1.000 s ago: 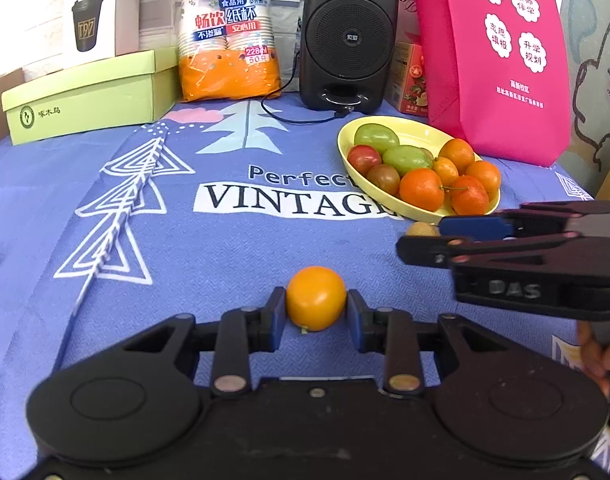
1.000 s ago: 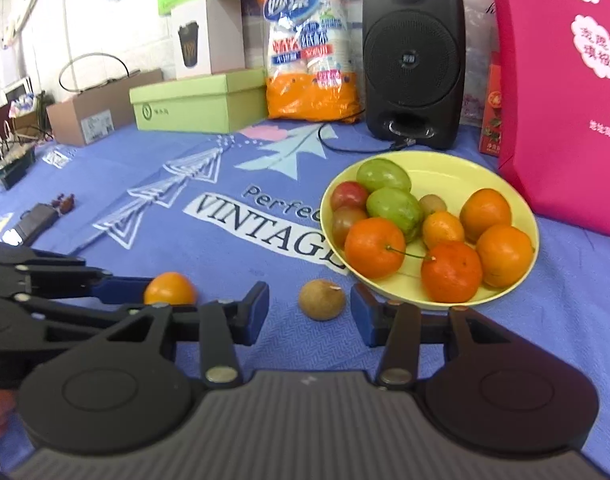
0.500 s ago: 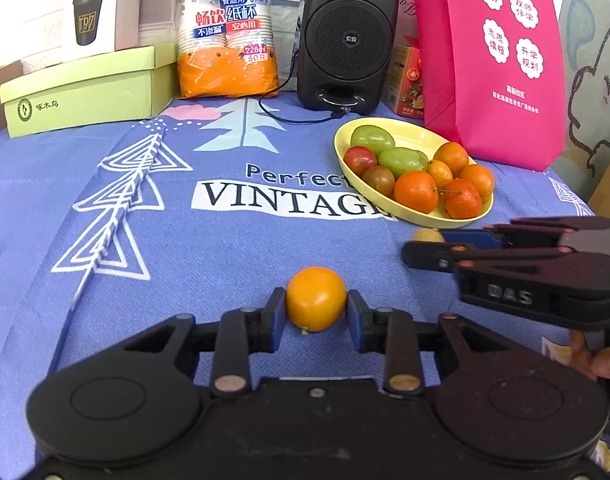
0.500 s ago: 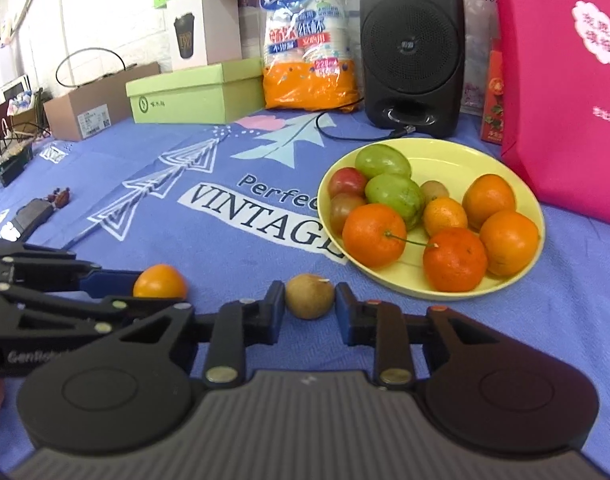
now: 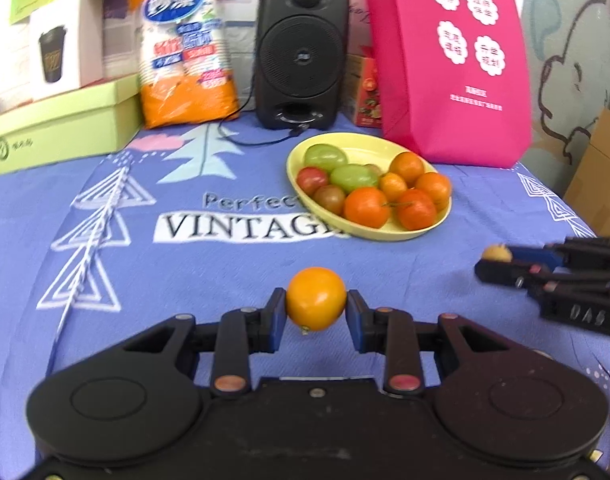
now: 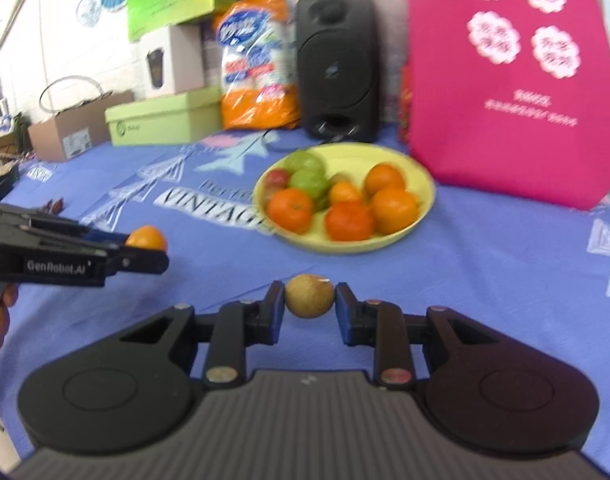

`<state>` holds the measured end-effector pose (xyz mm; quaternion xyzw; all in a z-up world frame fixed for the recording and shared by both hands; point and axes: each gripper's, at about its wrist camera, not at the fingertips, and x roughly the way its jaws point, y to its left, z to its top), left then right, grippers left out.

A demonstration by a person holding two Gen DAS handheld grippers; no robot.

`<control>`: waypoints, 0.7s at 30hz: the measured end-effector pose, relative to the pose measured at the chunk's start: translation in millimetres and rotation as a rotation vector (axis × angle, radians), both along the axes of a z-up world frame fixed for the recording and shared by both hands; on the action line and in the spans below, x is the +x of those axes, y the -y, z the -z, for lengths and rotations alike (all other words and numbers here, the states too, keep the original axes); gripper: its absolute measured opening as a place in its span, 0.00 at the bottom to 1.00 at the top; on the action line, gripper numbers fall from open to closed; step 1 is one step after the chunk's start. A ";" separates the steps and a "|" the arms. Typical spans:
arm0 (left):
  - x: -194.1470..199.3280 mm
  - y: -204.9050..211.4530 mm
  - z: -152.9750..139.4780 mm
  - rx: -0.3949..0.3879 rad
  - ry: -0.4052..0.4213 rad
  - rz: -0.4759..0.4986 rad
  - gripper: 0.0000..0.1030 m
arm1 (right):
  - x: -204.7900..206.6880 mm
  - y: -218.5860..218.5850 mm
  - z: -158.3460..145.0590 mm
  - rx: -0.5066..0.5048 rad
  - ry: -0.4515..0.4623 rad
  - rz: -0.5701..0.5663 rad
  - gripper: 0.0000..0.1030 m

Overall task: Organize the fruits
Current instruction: 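Place the orange and kiwi on the yellow plate and open both tools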

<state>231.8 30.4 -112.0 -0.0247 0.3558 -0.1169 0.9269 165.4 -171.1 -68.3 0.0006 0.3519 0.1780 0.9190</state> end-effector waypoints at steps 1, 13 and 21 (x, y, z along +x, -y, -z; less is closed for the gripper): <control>2.6 2.8 -2.5 0.004 0.004 0.008 0.30 | 1.8 3.9 -4.2 -0.002 0.013 0.009 0.26; 37.3 32.0 -30.8 0.047 0.060 0.084 0.30 | 23.7 11.7 -29.4 -0.026 0.091 -0.007 0.26; 88.0 47.6 -43.9 0.078 0.071 0.113 0.30 | 50.7 0.8 -35.6 -0.051 0.115 -0.029 0.26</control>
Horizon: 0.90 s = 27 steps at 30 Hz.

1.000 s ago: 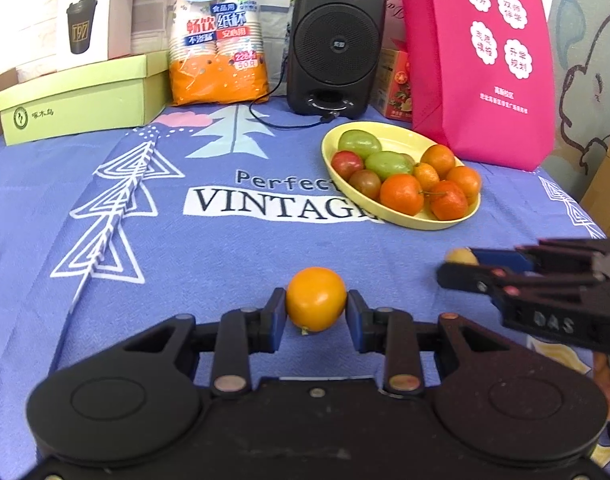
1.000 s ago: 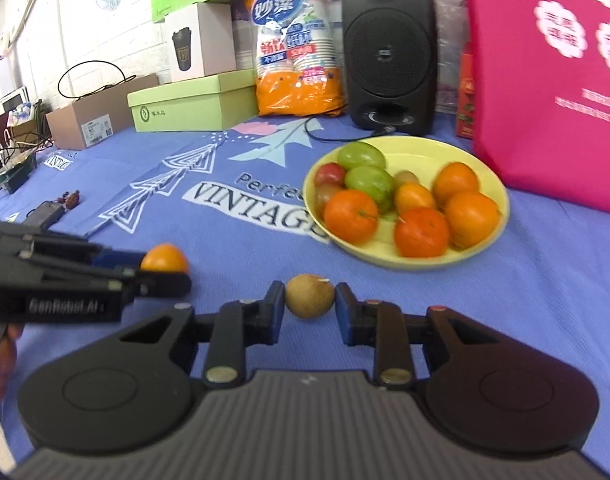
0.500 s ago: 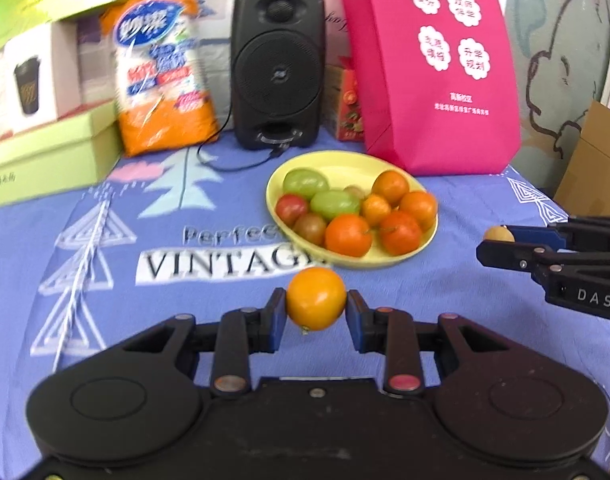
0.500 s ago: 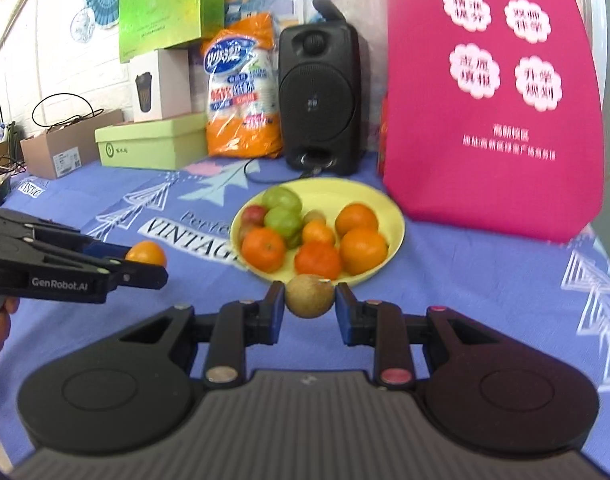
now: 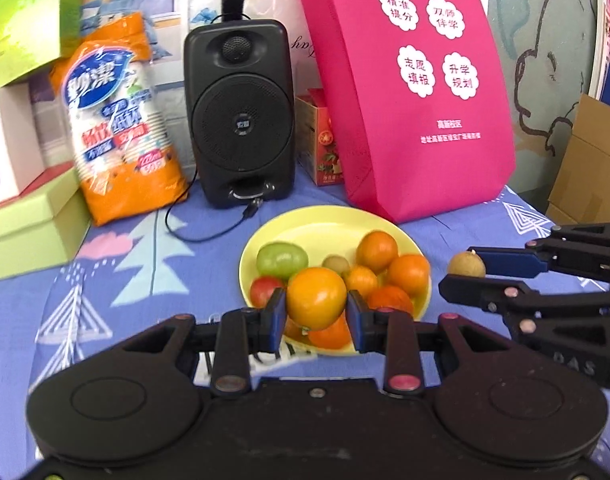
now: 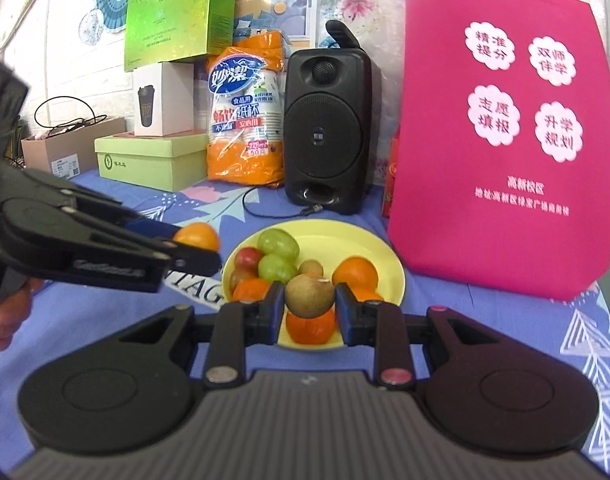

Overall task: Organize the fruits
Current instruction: 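Place the orange and kiwi on the yellow plate and open both tools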

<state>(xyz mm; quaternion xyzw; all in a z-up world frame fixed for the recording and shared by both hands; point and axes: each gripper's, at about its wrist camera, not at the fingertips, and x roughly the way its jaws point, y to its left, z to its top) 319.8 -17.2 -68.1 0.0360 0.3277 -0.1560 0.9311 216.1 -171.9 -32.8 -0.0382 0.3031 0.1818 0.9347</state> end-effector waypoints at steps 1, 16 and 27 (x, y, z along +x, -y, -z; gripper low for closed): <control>7.2 1.9 0.8 0.008 -0.002 0.000 0.30 | 3.8 -0.9 -1.0 -0.002 0.004 -0.001 0.26; 96.5 26.6 29.4 0.046 -0.030 -0.044 0.30 | 62.7 -2.9 9.6 -0.015 -0.021 0.011 0.26; 121.0 26.6 40.0 0.021 -0.039 -0.084 0.55 | 80.8 -11.0 44.3 -0.011 -0.086 0.004 0.31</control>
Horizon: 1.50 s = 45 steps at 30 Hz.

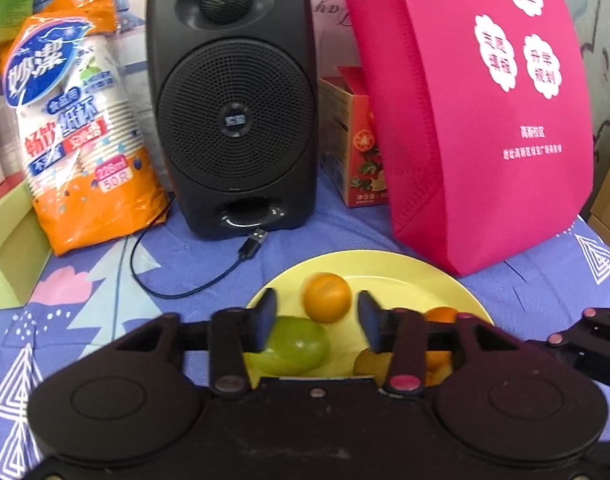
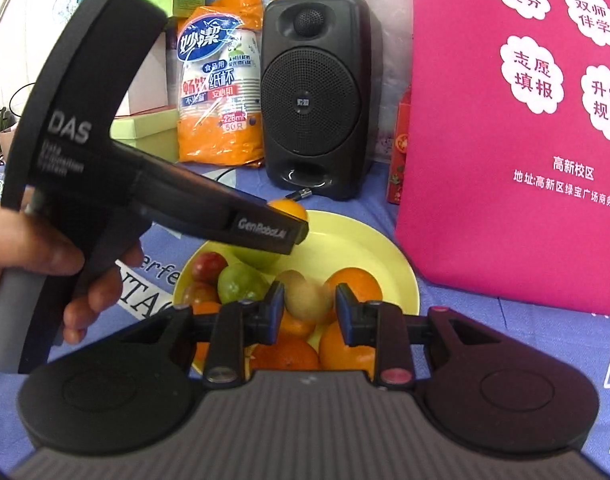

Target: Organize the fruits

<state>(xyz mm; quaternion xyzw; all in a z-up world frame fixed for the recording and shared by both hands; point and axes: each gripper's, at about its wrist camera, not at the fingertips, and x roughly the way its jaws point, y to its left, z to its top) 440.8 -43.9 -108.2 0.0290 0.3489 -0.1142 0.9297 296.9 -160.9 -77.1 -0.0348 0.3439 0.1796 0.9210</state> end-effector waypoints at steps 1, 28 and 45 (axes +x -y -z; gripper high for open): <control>-2.3 -0.3 -1.2 0.005 0.008 -0.002 0.57 | -1.8 -0.5 -0.9 -0.004 0.006 0.002 0.36; -208.2 -35.1 -87.1 -0.031 0.155 -0.172 1.00 | -159.2 25.4 -85.2 0.119 0.183 0.126 1.00; -334.0 -59.3 -102.1 -0.050 0.167 -0.282 1.00 | -229.2 17.5 -104.3 0.089 0.203 0.165 1.00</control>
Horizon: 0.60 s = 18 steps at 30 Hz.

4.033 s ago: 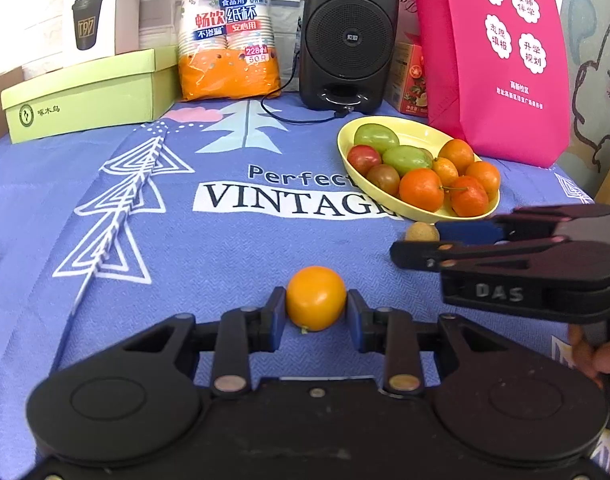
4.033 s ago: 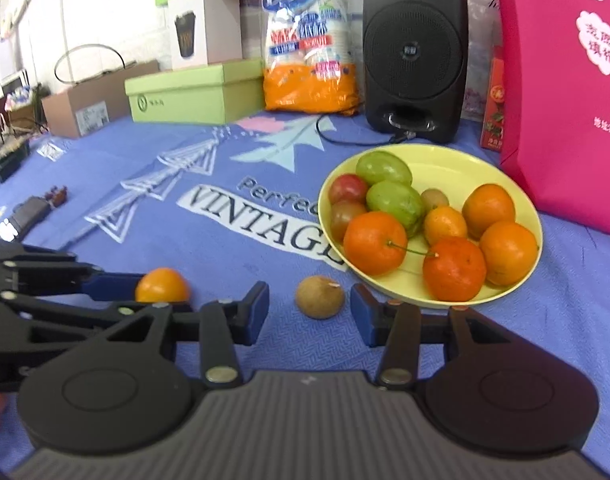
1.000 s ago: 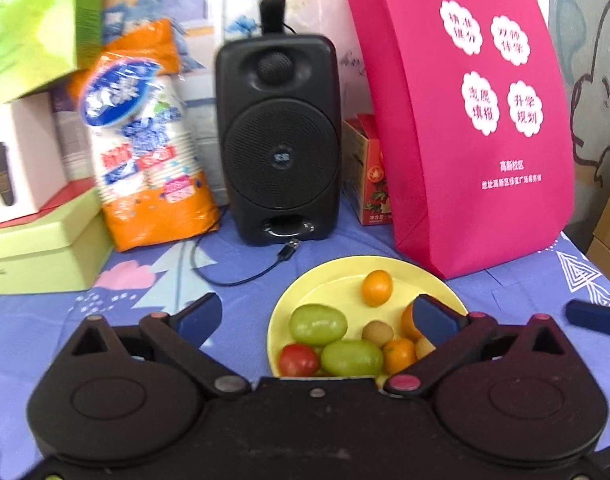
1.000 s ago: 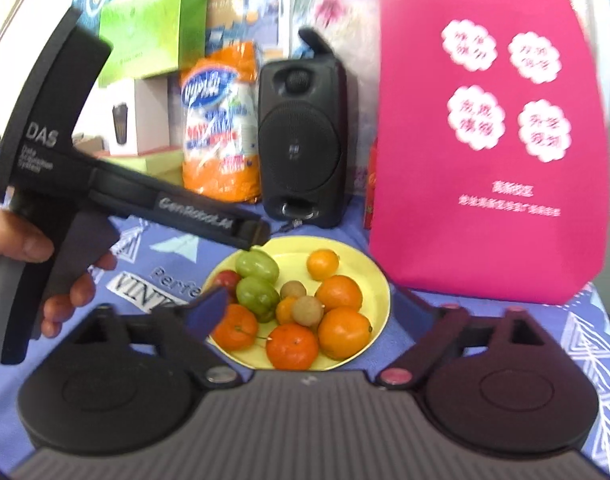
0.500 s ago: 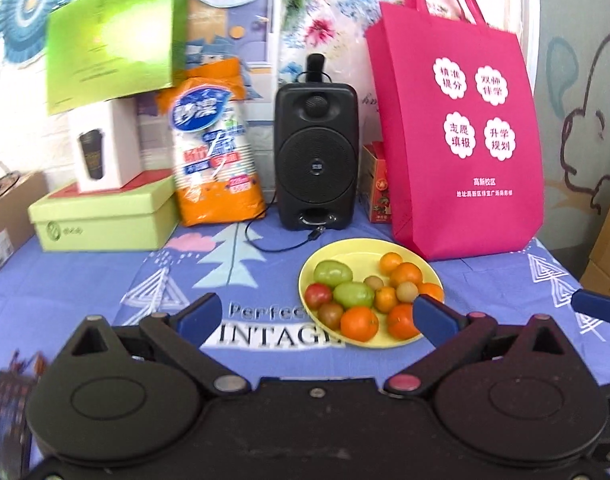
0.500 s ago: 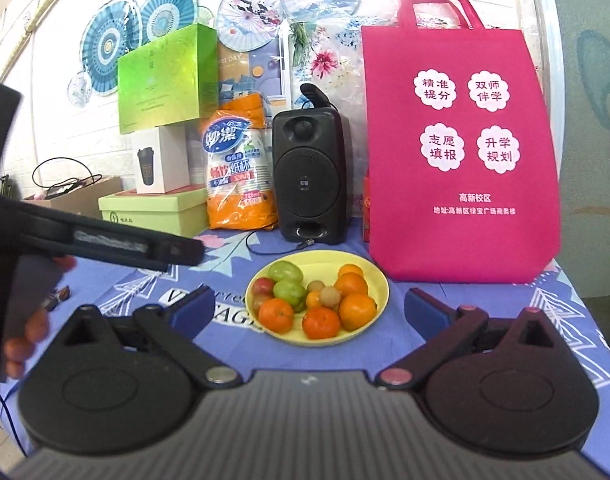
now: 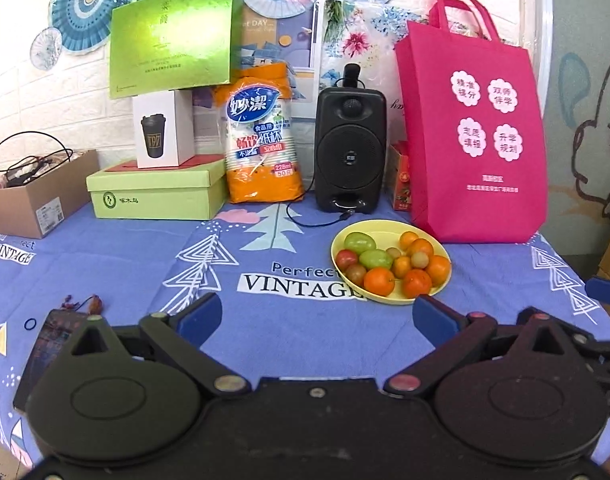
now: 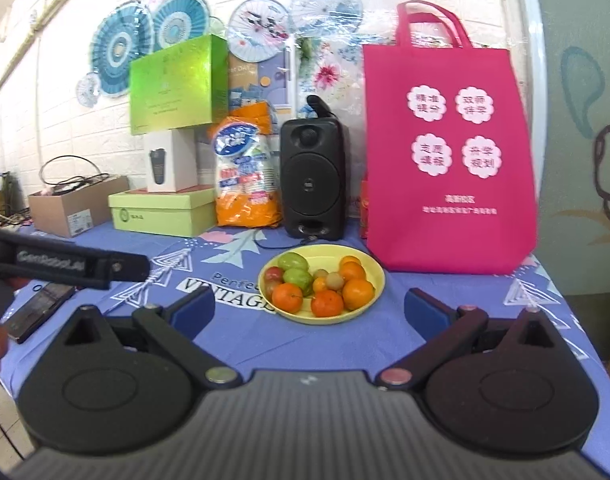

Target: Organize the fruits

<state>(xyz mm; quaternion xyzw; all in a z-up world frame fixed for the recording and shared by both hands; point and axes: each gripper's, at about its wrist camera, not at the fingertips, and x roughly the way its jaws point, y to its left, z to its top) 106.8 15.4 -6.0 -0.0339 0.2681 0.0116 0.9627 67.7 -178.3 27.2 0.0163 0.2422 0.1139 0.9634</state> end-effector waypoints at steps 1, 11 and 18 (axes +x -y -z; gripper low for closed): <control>-4.4 0.1 -0.3 -0.005 -0.003 0.004 1.00 | -2.3 -2.2 -0.6 -0.003 -0.006 0.019 1.00; -39.5 4.2 0.3 0.002 -0.004 0.018 1.00 | -15.1 -22.2 0.9 -0.168 -0.040 0.186 1.00; -48.8 4.7 -5.2 0.007 0.016 0.035 1.00 | -22.0 -23.2 -1.8 -0.176 -0.031 0.173 1.00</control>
